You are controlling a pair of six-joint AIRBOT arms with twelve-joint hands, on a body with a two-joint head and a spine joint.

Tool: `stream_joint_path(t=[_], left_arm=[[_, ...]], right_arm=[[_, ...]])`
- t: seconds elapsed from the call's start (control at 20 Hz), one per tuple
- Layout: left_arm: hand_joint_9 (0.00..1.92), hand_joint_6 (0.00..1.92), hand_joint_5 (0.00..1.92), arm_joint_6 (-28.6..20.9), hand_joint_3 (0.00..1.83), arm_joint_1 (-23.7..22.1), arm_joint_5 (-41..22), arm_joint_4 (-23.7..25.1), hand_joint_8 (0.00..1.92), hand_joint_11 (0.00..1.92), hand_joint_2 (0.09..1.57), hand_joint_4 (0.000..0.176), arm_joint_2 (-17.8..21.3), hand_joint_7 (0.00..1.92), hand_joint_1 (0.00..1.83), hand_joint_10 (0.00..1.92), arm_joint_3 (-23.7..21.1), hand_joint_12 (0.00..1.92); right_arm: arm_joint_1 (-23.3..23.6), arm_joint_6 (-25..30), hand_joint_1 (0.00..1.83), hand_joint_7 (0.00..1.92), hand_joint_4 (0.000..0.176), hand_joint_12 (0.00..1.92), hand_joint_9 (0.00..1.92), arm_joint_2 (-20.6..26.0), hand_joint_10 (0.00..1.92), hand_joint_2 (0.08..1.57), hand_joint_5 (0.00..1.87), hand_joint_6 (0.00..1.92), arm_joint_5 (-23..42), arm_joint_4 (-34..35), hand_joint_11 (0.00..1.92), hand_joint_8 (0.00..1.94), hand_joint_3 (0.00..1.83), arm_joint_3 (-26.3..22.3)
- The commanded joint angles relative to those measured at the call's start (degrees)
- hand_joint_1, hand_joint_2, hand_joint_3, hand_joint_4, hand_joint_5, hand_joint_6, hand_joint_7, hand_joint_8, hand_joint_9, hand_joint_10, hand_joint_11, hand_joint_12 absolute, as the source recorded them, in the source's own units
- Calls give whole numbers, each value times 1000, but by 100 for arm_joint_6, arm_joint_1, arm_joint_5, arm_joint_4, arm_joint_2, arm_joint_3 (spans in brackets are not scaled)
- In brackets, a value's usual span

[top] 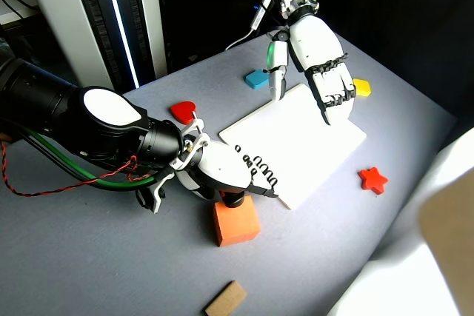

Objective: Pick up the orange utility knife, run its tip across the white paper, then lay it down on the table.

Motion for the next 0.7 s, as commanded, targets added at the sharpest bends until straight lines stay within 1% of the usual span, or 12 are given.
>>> stream_joint_path(t=[0.0,0.05,0.1,0.15,0.2,0.25,0.3,0.35,0.45,0.55,0.6,0.65], left_arm=[[166,9,49,-28,0,20,-475,343,5,0,1305,0,47,159,80,17,42,690],[144,3,37,-52,0,47,-475,339,2,0,1311,0,47,139,65,6,66,645],[167,8,54,-58,0,79,-475,314,8,0,1307,0,47,164,79,13,88,687],[167,8,54,-77,0,111,-475,289,8,0,1307,0,47,164,79,13,102,687],[163,6,54,-103,0,138,-475,289,3,0,1308,0,47,155,98,9,110,666],[165,1,44,-124,0,170,-476,289,2,0,1306,0,50,159,112,8,119,683],[165,1,44,-125,0,185,-476,289,2,0,1306,0,54,159,112,8,120,683],[164,2,49,-128,0,198,-476,289,1,0,1307,0,57,158,71,6,120,691],[173,0,43,-128,0,209,-476,290,4,0,1303,0,57,165,78,9,120,703],[177,1,46,-135,0,214,-476,290,4,0,1302,0,57,168,85,10,123,720],[166,0,19,-136,1,209,-476,290,0,0,1306,0,57,149,69,3,124,684],[158,0,9,-138,0,203,-476,290,0,0,1306,0,57,139,73,1,124,664]], right_arm=[[-8,-46,1127,482,0,1009,344,14,283,1193,384,285,-165,17,0,155,4,-44],[-27,-44,1092,559,0,1391,394,16,802,1256,637,1167,-188,18,0,641,0,-71],[-43,-43,1104,660,0,1795,441,16,1527,1316,599,1505,-214,19,230,1575,0,-90],[-51,-43,1104,660,0,1795,441,16,1527,1316,599,1505,-229,19,230,1575,0,-99],[-52,-43,1098,658,0,1896,587,16,1842,1180,573,1593,-247,19,468,1749,346,-103],[-46,-44,1438,1220,0,1920,1182,21,1918,1102,1104,1908,-261,19,1080,1933,328,-108],[-30,-44,1438,1220,0,1920,1182,23,1918,1102,1104,1908,-269,19,1080,1933,328,-108],[-10,-44,1605,1600,156,1921,1670,24,1921,847,1328,1920,-280,19,1705,1941,742,-109],[29,-41,1621,1682,159,1921,1754,30,1921,920,1447,1921,-289,20,1789,1941,630,-130],[66,-34,1630,1705,139,1921,1785,59,1921,984,1478,1921,-338,25,1812,1941,494,-195],[88,-37,1619,1707,115,1921,1786,78,1921,1063,1496,1921,-359,25,1804,1941,335,-236],[115,-33,1608,1708,115,1921,1790,103,1921,1084,1479,1921,-409,25,1806,1941,320,-291]])
